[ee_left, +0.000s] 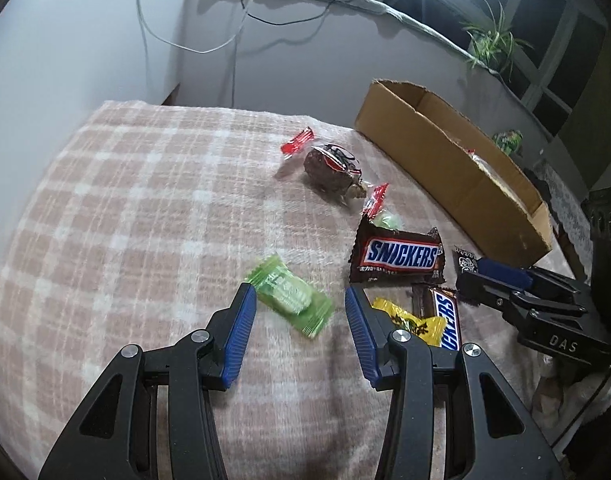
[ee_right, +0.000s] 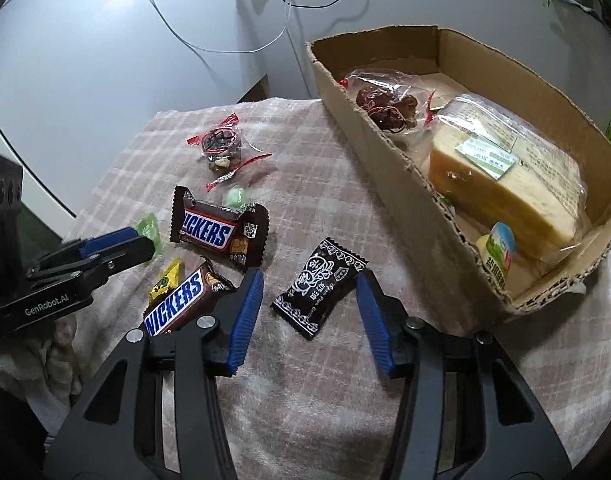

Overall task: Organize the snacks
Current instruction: 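Withdraw both open tools from the box toward the loose snacks, then grasp the black-and-white packet with the right tool while the left grasps the green candy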

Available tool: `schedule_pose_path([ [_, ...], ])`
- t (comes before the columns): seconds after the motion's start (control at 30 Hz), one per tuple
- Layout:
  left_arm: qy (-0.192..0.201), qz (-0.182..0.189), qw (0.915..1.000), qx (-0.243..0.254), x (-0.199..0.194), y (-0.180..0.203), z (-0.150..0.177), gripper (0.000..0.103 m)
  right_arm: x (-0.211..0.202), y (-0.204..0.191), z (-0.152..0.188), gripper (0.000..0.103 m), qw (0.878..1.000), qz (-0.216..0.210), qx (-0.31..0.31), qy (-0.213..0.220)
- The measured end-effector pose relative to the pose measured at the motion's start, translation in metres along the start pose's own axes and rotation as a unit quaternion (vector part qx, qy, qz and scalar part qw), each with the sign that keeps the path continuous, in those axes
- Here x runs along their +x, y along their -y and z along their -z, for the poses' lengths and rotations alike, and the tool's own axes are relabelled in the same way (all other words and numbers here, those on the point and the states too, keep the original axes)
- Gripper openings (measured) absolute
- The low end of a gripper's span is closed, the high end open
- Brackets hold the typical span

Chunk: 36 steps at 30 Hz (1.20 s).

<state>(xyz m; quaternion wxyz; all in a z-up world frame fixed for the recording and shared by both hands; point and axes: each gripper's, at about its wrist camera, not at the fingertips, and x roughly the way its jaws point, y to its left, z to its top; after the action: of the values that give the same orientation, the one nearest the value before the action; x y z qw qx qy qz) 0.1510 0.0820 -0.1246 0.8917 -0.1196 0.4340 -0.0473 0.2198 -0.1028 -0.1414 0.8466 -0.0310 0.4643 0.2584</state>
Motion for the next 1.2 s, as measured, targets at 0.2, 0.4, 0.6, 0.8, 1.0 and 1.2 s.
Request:
schedule_pose_path([
  [0.2,-0.006,-0.01,0.9993,0.035,0.007,0.008,-0.004,0.045,-0.001,-0.002,0.003,0.045,1.0,0.008,0.006,0.003],
  [0.4,-0.003,-0.012,0.9989,0.046,0.009,0.008,-0.004,0.041,0.007,-0.015,0.004,0.045,0.999,0.049,-0.02,0.008],
  [0.6,-0.001,-0.019,0.9986,0.05,0.009,0.002,-0.004,0.024,0.011,-0.02,0.006,0.036,0.997,0.067,-0.043,0.009],
  [0.8,0.0,-0.027,0.9977,0.063,0.007,0.004,-0.001,0.02,0.008,-0.017,0.008,0.025,0.997,0.061,-0.051,0.009],
  [1.0,0.009,-0.032,0.9977,0.058,-0.001,0.003,0.003,0.019,0.003,-0.012,0.009,0.025,0.998,0.044,-0.039,0.011],
  [1.2,0.022,-0.037,0.998,0.047,-0.018,0.0,0.007,0.019,-0.006,-0.013,0.01,0.025,0.999,0.033,-0.037,0.021],
])
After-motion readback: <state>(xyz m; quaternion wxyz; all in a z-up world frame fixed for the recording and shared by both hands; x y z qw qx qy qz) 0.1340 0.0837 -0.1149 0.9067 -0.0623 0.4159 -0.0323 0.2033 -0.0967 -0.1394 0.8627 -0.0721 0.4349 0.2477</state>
